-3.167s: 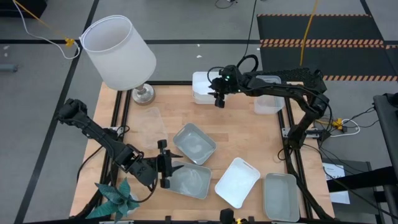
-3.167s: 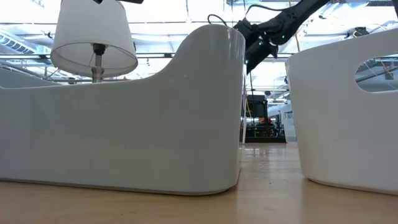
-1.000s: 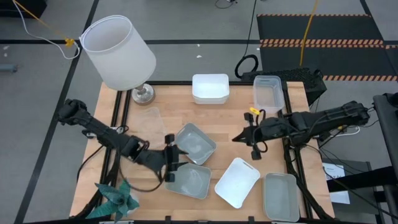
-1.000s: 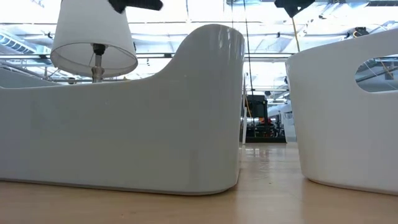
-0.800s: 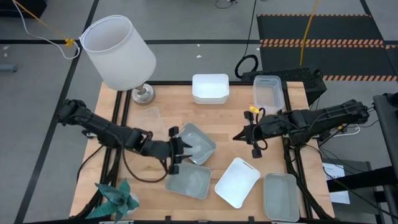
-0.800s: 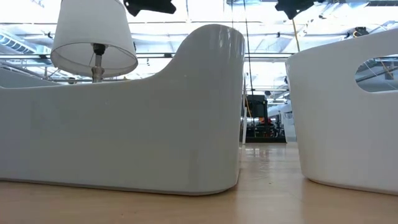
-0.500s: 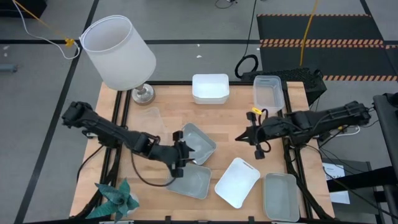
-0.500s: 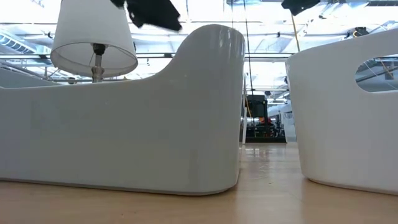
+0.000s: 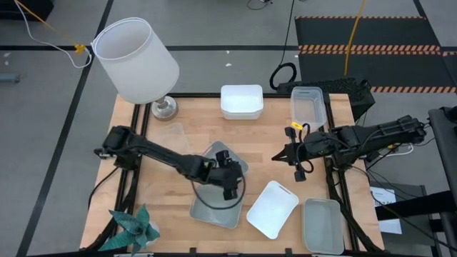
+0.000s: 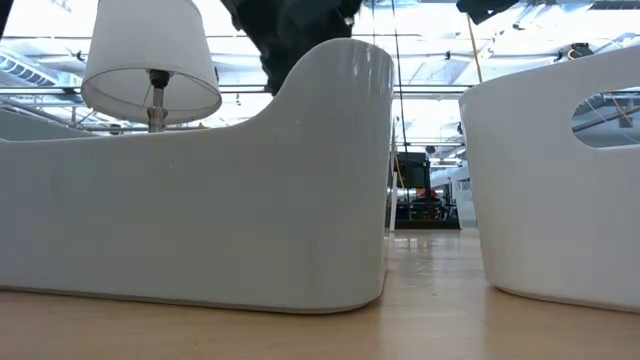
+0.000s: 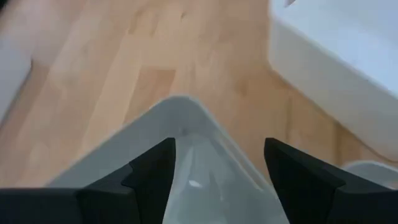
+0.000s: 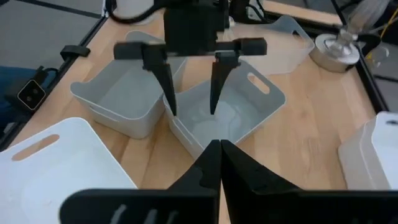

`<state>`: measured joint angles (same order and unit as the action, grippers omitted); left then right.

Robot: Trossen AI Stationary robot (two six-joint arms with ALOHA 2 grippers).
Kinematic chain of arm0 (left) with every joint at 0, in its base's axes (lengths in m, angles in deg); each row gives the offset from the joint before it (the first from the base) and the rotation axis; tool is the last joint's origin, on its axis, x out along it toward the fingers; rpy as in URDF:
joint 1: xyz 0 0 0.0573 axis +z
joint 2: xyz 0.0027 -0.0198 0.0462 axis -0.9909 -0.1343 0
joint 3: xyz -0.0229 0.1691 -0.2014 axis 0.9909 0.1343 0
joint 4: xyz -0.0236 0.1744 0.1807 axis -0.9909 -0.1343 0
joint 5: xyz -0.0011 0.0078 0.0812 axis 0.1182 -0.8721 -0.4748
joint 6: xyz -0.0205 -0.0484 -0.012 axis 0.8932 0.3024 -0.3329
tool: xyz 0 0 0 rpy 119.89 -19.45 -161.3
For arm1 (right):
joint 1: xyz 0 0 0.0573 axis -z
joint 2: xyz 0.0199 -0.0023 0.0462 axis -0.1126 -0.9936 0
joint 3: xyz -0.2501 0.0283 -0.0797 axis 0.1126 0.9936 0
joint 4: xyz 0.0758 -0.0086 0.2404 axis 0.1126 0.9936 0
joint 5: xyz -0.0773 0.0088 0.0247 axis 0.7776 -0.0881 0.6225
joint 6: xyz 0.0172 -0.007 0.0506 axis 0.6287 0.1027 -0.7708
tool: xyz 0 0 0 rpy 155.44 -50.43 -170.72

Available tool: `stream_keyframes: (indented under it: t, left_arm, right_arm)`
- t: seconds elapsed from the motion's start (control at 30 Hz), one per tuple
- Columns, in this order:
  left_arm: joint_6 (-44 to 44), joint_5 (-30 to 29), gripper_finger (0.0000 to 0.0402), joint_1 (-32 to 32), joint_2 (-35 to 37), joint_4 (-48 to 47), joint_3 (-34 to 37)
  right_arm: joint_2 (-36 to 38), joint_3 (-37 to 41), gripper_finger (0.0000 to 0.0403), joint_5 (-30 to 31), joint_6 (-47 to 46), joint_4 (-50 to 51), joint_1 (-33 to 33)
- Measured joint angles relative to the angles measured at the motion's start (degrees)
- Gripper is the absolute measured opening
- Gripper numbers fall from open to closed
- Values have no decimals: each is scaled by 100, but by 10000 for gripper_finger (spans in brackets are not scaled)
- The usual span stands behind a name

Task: Stack baskets by color
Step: Stack the top gray bin on the bottom right gray bin

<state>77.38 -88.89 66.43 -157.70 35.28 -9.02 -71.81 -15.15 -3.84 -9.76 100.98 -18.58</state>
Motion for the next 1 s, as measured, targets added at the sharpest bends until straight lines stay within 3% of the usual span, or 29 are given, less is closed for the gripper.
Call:
stream_keyframes:
  t: [0.2,0.43,0.77,1.0]
  left_arm:
    - [299,375,210,17,-406,-139,-267]
    - [420,418,161,40,-522,-276,-261]
    - [-95,443,18,16,-522,-306,-261]
    - [-529,495,6,12,-152,-450,-312]
  right_arm:
    - [0,0,0,-7,-76,131,0]
    - [2,0,0,-9,-27,61,0]
    - [-12,0,0,13,-33,-128,0]
    - [-419,0,0,8,-220,-625,0]
